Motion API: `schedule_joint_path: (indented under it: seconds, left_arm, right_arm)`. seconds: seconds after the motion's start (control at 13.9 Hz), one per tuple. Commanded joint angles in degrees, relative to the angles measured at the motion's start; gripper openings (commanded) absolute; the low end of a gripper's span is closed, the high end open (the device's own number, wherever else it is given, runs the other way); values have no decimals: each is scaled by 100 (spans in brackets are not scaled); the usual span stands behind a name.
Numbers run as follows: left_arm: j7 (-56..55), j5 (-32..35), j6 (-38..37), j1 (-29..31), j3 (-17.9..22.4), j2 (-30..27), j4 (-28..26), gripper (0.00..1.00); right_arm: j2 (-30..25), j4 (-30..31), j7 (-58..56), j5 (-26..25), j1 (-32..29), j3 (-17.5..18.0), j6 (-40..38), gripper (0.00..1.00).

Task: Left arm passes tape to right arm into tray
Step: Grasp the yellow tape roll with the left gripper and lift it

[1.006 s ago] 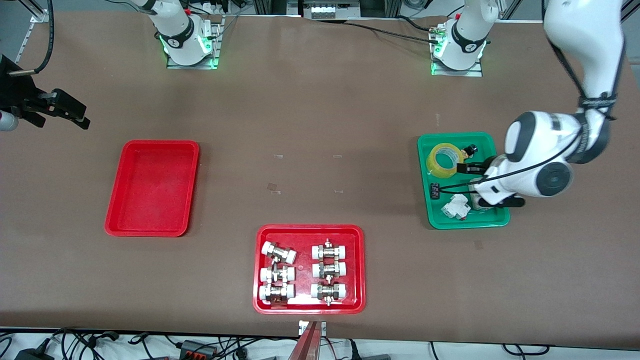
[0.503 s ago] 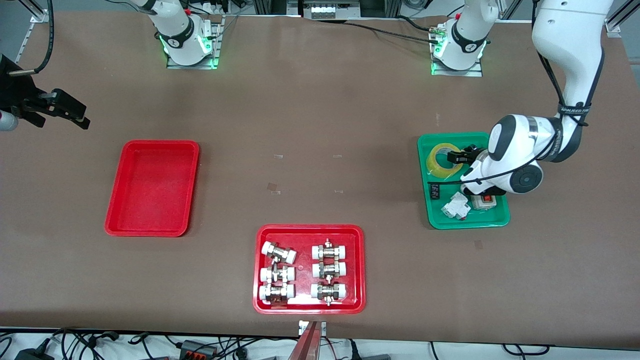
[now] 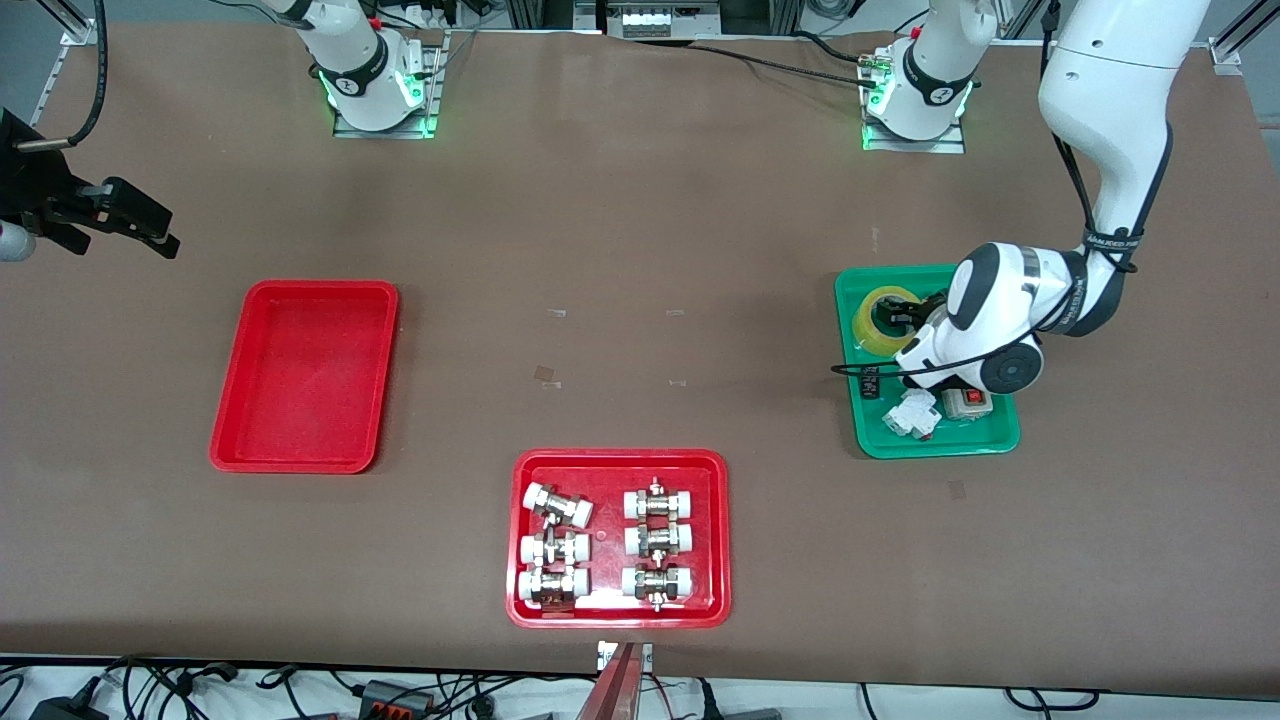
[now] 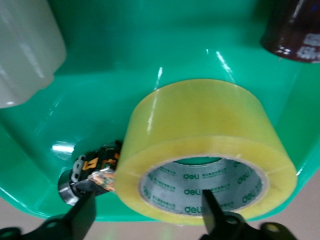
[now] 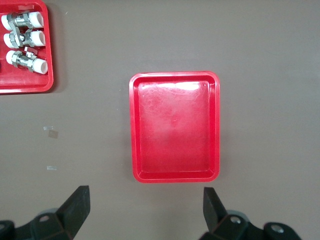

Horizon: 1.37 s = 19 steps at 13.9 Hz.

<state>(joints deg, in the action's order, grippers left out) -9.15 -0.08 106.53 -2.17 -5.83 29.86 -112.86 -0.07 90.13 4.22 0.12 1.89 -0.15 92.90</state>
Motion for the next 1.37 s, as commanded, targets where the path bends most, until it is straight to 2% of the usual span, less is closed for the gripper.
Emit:
schedule_joint_path:
  seconds: [0.0,0.07,0.14,0.36,0.57,0.79,0.86,1.01,1.15,1.29]
  left_arm:
    - [-52,-115,-18,6,12,29,53,39]
    - [-61,-124,-53,50,12,3,62,13]
    - [-69,-116,-149,59,12,-58,106,1]
    - [-8,-115,-1000,182,39,-121,728,1]
    - [-60,-115,-1397,191,30,-190,1089,1]
    - [-52,-150,-1688,121,-5,-392,1713,1]
    - [-61,-316,-1740,86,-49,-419,1967,1]
    - [-8,-904,-2003,146,-504,-481,2826,0]
    - [-200,-1073,-1996,7,-707,-455,3636,0]
    - [-1092,-1153,-1856,-431,-761,-96,4051,0]
  right_arm:
    - [-10,-74,-44,-56,13,15,-70,100]
    - [-10,-74,-44,-56,13,15,-70,100]
    - [-10,-74,-35,-56,13,15,-70,100]
    - [-1,-74,-35,-56,13,15,-70,100]
    - [-1,-74,-35,-56,13,15,-70,100]
    - [-1,-74,0,-56,22,24,-79,100]
    - [-1,-74,9,-56,22,24,-87,100]
    - [7,-48,44,-64,4,15,-157,100]
    - [-1,-4,62,-73,13,15,-158,100]
    - [7,-4,27,-91,-13,15,-132,100]
